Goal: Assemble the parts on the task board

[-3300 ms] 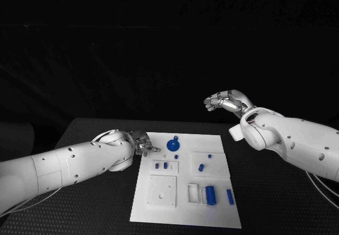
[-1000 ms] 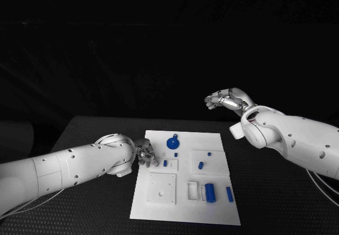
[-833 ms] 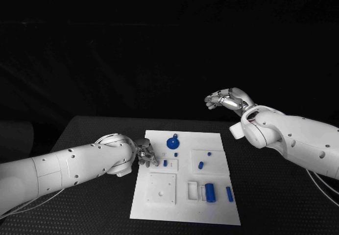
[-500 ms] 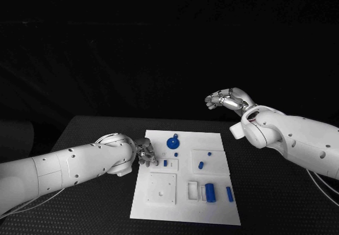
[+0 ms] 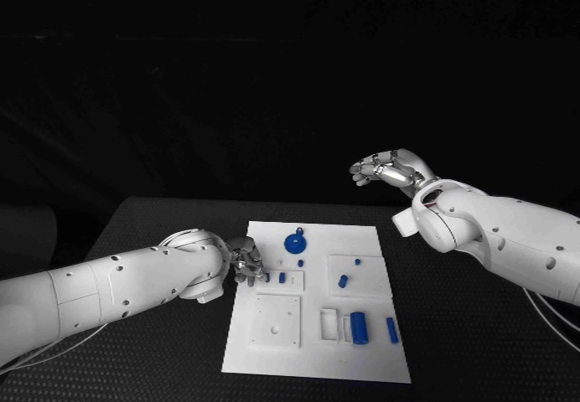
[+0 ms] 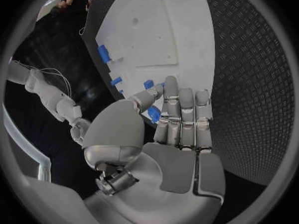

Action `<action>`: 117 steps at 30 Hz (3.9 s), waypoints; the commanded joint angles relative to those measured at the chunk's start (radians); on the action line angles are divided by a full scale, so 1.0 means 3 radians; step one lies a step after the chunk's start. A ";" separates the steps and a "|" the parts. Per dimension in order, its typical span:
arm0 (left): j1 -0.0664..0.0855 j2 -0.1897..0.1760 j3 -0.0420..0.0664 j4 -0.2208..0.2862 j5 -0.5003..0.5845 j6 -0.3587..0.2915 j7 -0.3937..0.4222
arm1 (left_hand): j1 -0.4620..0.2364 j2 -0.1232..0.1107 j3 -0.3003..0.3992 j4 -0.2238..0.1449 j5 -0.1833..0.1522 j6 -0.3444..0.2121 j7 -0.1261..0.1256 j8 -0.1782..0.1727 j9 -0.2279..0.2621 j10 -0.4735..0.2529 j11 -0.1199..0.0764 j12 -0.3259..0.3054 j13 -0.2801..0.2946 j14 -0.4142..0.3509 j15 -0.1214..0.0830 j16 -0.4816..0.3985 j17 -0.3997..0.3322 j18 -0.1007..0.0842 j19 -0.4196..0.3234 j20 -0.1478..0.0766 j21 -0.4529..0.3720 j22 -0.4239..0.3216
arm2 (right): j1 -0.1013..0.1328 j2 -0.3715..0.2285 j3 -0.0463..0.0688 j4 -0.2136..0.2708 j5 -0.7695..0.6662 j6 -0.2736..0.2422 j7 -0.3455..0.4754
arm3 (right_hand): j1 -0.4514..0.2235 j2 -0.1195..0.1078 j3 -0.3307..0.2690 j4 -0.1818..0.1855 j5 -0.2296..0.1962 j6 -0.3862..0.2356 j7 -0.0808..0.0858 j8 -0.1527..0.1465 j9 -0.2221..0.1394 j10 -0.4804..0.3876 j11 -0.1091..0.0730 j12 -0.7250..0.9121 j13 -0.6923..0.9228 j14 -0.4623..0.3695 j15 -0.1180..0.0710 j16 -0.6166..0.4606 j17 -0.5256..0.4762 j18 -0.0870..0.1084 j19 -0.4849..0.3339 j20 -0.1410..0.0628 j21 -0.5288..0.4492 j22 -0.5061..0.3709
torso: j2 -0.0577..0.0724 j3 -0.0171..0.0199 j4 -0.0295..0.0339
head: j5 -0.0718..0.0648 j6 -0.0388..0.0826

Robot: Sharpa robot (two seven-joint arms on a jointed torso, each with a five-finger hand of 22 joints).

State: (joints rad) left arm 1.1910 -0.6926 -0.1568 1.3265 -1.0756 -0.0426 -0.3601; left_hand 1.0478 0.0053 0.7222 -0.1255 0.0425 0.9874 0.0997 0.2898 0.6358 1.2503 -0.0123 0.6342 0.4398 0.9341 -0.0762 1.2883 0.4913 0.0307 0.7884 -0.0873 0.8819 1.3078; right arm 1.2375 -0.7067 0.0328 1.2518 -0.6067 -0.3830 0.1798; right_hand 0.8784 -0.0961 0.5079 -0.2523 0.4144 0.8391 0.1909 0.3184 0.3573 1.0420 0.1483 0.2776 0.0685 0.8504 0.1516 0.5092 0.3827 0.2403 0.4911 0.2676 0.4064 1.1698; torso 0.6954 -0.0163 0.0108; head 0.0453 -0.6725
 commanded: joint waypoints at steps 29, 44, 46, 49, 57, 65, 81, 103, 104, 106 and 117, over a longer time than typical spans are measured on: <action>-0.0011 -0.0083 0.0007 -0.0071 0.0363 -0.0076 -0.0091 | -0.0300 -0.0521 -0.0321 0.0051 0.0041 -0.0190 0.0053 -0.0089 -0.0003 -0.0030 0.0056 -0.0015 0.0010 -0.0002 0.0019 -0.0008 -0.0012 -0.0019 0.0010 -0.0266 0.0031 0.0057 | -0.0008 -0.0019 0.0001 0.0009 -0.0003 0.0028 0.0019 | 0.0019 -0.0016 0.0017 0.0010 0.0017 -0.0010 0.0019 0.0015 -0.0005 0.0018 0.0000 -0.0023 -0.0001 0.0000 0.0012 -0.0002 -0.0007 0.0027 -0.0026 0.0009 -0.0018 0.0008 | 0.0000 0.0001 0.0002 | 0.0020 0.0017; -0.0010 -0.0194 0.0050 -0.0036 0.0774 -0.0094 -0.0032 | -0.0378 -0.0544 -0.0382 0.0135 0.0059 -0.0182 0.0050 -0.0093 -0.0015 -0.0030 0.0054 -0.0015 0.0009 0.0003 0.0014 -0.0013 -0.0018 -0.0014 0.0021 -0.0268 0.0009 0.0046 | -0.0009 -0.0025 0.0001 0.0012 -0.0003 0.0028 0.0019 | 0.0021 -0.0015 0.0019 0.0010 0.0024 -0.0011 0.0020 0.0015 -0.0006 0.0018 0.0001 -0.0025 -0.0001 -0.0001 0.0013 -0.0001 -0.0008 0.0027 -0.0026 0.0009 -0.0019 0.0010 | -0.0001 0.0003 0.0002 | 0.0026 0.0013; -0.0010 -0.0192 0.0050 -0.0028 0.0779 -0.0083 -0.0018 | -0.0379 -0.0536 -0.0383 0.0138 0.0059 -0.0180 0.0049 -0.0093 -0.0015 -0.0030 0.0053 -0.0015 0.0009 0.0004 0.0014 -0.0013 -0.0019 -0.0013 0.0021 -0.0269 0.0008 0.0046 | -0.0009 -0.0025 0.0001 0.0012 -0.0003 0.0029 0.0019 | 0.0021 -0.0016 0.0020 0.0010 0.0026 -0.0011 0.0020 0.0015 -0.0006 0.0019 0.0001 -0.0025 -0.0001 -0.0001 0.0013 -0.0001 -0.0009 0.0027 -0.0026 0.0009 -0.0019 0.0010 | 0.0000 0.0002 0.0001 | 0.0027 0.0014; -0.0010 -0.0192 0.0050 -0.0001 0.0779 -0.0059 0.0004 | -0.0376 -0.0525 -0.0382 0.0138 0.0060 -0.0176 0.0047 -0.0091 -0.0015 -0.0029 0.0052 -0.0014 0.0009 0.0005 0.0013 -0.0012 -0.0018 -0.0012 0.0021 -0.0270 0.0007 0.0046 | -0.0009 -0.0027 0.0001 0.0013 -0.0003 0.0029 0.0018 | 0.0021 -0.0016 0.0020 0.0010 0.0026 -0.0011 0.0020 0.0015 -0.0006 0.0019 0.0001 -0.0026 -0.0001 -0.0001 0.0013 -0.0001 -0.0009 0.0027 -0.0026 0.0009 -0.0020 0.0010 | 0.0000 0.0003 -0.0001 | 0.0031 0.0017; -0.0011 -0.0179 0.0047 0.0132 0.0262 -0.0100 0.0016 | -0.0370 -0.0550 -0.0428 0.0111 0.0033 -0.0102 0.0023 -0.0056 -0.0008 -0.0018 0.0030 -0.0006 0.0013 0.0009 0.0010 0.0000 -0.0014 -0.0015 0.0021 -0.0270 0.0007 0.0054 | -0.0009 -0.0036 0.0001 0.0019 -0.0002 0.0029 0.0018 | 0.0022 -0.0016 0.0020 0.0010 0.0029 -0.0011 0.0020 0.0015 -0.0007 0.0019 0.0001 -0.0026 -0.0001 -0.0001 0.0013 -0.0001 -0.0009 0.0027 -0.0026 0.0010 -0.0020 0.0010 | 0.0000 0.0005 0.0001 | 0.0034 0.0015; -0.0024 -0.0133 0.0024 0.0151 -0.0168 -0.0209 -0.0065 | -0.0674 -0.0680 -0.0784 0.0213 0.0022 -0.0022 -0.0011 -0.0019 0.0009 0.0011 -0.0001 0.0000 0.0017 0.0026 -0.0006 0.0018 -0.0008 0.0008 0.0023 -0.0286 -0.0008 0.0045 | -0.0009 -0.0036 0.0001 0.0023 -0.0002 0.0028 0.0018 | 0.0022 -0.0015 0.0021 0.0011 0.0032 -0.0011 0.0020 0.0015 -0.0007 0.0020 0.0001 -0.0027 -0.0001 -0.0001 0.0013 -0.0001 -0.0010 0.0027 -0.0026 0.0010 -0.0020 0.0011 | -0.0001 0.0005 0.0001 | 0.0043 0.0024; -0.0058 -0.0037 -0.0011 0.0076 -0.0235 -0.0098 -0.0125 | -0.0663 -0.0516 -0.0880 0.0238 0.0023 0.0153 -0.0068 0.0071 0.0051 0.0055 -0.0048 0.0002 0.0018 0.0051 -0.0031 0.0037 0.0002 0.0021 0.0045 -0.0302 -0.0012 0.0043 | -0.0009 -0.0038 0.0001 0.0023 -0.0002 0.0029 0.0018 | 0.0024 -0.0014 0.0022 0.0011 0.0034 -0.0011 0.0020 0.0016 -0.0007 0.0021 0.0001 -0.0028 -0.0001 -0.0001 0.0013 0.0000 -0.0010 0.0027 -0.0026 0.0010 -0.0021 0.0012 | 0.0001 0.0002 0.0000 | 0.0041 0.0009; -0.0096 0.0056 -0.0012 -0.0021 -0.0195 -0.0023 -0.0106 | -0.0516 -0.0179 -0.1021 0.0148 0.0028 0.0232 -0.0093 0.0076 0.0053 0.0091 -0.0068 -0.0005 0.0020 0.0064 -0.0046 0.0052 0.0014 0.0011 0.0054 -0.0318 -0.0016 0.0053 | -0.0009 -0.0031 0.0001 0.0016 -0.0001 0.0030 0.0018 | 0.0025 -0.0013 0.0024 0.0012 0.0037 -0.0011 0.0020 0.0016 -0.0008 0.0023 0.0001 -0.0030 -0.0001 -0.0001 0.0013 0.0001 -0.0012 0.0027 -0.0025 0.0011 -0.0022 0.0014 | 0.0002 0.0001 -0.0002 | 0.0036 0.0002; -0.0096 0.0060 -0.0012 -0.0024 -0.0191 -0.0018 -0.0104 | -0.0504 -0.0162 -0.1027 0.0136 0.0028 0.0233 -0.0093 0.0074 0.0052 0.0092 -0.0068 -0.0005 0.0020 0.0063 -0.0046 0.0052 0.0014 0.0010 0.0053 -0.0318 -0.0017 0.0053 | -0.0009 -0.0031 0.0001 0.0015 -0.0001 0.0031 0.0019 | 0.0025 -0.0013 0.0024 0.0012 0.0037 -0.0011 0.0020 0.0016 -0.0008 0.0023 0.0001 -0.0030 -0.0001 -0.0001 0.0013 0.0001 -0.0012 0.0027 -0.0025 0.0011 -0.0022 0.0014 | 0.0001 0.0002 -0.0002 | 0.0036 0.0001; -0.0096 0.0071 -0.0012 -0.0033 -0.0181 0.0001 -0.0100 | -0.0489 -0.0143 -0.1038 0.0119 0.0028 0.0235 -0.0093 0.0072 0.0051 0.0093 -0.0068 -0.0006 0.0020 0.0064 -0.0046 0.0052 0.0015 0.0009 0.0053 -0.0319 -0.0019 0.0053 | -0.0009 -0.0030 0.0001 0.0015 -0.0001 0.0031 0.0018 | 0.0025 -0.0013 0.0024 0.0012 0.0037 -0.0011 0.0020 0.0016 -0.0008 0.0023 0.0001 -0.0031 -0.0001 -0.0001 0.0013 0.0001 -0.0012 0.0027 -0.0025 0.0011 -0.0022 0.0014 | 0.0001 0.0002 0.0000 | 0.0034 -0.0002; -0.0123 0.0107 -0.0012 -0.0059 -0.0135 0.0002 -0.0085 | -0.0428 -0.0079 -0.1069 0.0046 0.0029 0.0249 -0.0095 0.0067 0.0047 0.0099 -0.0069 -0.0010 0.0020 0.0065 -0.0045 0.0052 0.0016 0.0003 0.0052 -0.0319 -0.0023 0.0054 | -0.0009 -0.0029 0.0001 0.0013 -0.0001 0.0037 0.0018 | 0.0025 -0.0011 0.0025 0.0014 0.0038 -0.0011 0.0020 0.0017 -0.0009 0.0023 0.0001 -0.0032 -0.0001 -0.0001 0.0013 0.0002 -0.0013 0.0028 -0.0025 0.0011 -0.0023 0.0016 | 0.0000 0.0001 -0.0001 | 0.0030 -0.0006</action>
State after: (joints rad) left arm 1.1662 -0.6664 -0.1539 1.3072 -1.1312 -0.0675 -0.3907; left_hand 0.9198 -0.0274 0.4027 -0.1074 0.0550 1.0583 0.0703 0.3150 0.6551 1.2774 -0.0323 0.6342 0.4451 0.9472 -0.0891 1.2979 0.4947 0.0308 0.7955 -0.0910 0.8788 1.3081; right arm 1.2351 -0.7155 0.0327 1.2550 -0.6060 -0.3827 0.1787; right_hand 0.8784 -0.0961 0.5107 -0.2496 0.4222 0.8390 0.1909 0.3184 0.3558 1.0420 0.1483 0.2739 0.0685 0.8504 0.1516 0.5092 0.3798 0.2402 0.4875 0.2711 0.4064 1.1733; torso 0.6956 -0.0157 0.0108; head 0.0544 -0.6746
